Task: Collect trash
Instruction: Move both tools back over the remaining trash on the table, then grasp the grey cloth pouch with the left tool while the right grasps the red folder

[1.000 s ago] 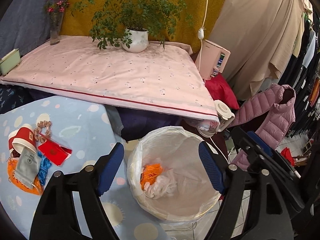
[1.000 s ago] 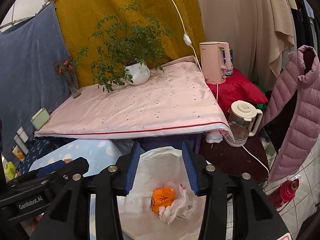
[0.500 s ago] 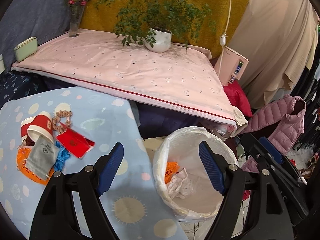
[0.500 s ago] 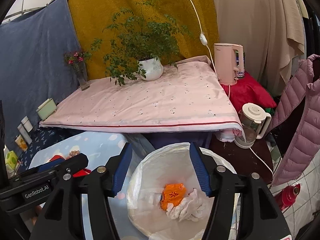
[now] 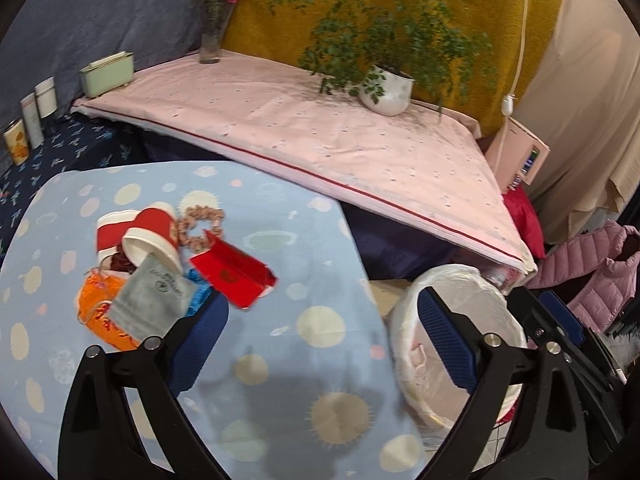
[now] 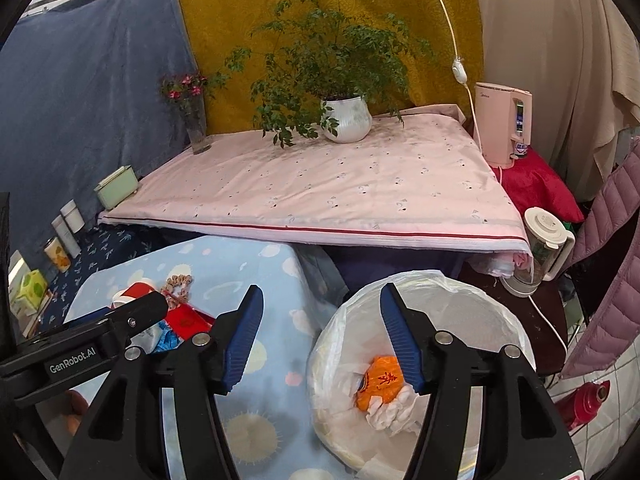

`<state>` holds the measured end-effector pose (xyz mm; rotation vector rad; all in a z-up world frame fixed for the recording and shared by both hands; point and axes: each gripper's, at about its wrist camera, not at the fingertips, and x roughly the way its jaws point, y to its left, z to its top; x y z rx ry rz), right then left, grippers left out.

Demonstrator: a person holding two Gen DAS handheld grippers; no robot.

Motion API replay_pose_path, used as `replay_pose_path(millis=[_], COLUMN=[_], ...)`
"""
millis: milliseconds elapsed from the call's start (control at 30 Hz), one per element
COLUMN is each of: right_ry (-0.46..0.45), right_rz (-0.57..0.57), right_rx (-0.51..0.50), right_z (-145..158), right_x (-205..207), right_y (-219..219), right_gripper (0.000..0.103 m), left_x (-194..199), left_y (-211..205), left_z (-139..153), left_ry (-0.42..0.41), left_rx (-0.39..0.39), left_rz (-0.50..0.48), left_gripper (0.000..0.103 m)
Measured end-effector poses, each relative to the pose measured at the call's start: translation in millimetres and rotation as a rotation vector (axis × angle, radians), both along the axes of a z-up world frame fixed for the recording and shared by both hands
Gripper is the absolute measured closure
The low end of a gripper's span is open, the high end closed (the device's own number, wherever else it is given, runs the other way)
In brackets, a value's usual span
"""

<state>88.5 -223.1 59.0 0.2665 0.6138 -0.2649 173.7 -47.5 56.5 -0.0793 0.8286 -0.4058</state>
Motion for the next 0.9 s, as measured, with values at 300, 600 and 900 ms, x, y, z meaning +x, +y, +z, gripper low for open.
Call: replay_pose_path(millis=[300, 600, 900], right_ry=[0.035, 0.075, 0.116], right_rz=[0.055, 0.125, 0.173], right_rx=[0.003, -0.008, -0.004], right_z=[-15, -34, -55], right_x=[21, 49, 75], right_y=[32, 66, 89], right_gripper=[0.040, 0.040, 0.040], left_x=[18, 27, 43], left_y=[53, 93, 105], left_z=[-28, -59, -97], left_ry=[0.030, -0.002, 0.019], left_rx=[0.045, 0.170, 0.243], left_rz=[0.090, 0.152, 0.097], left_gripper=[0.011, 0.010, 0.010])
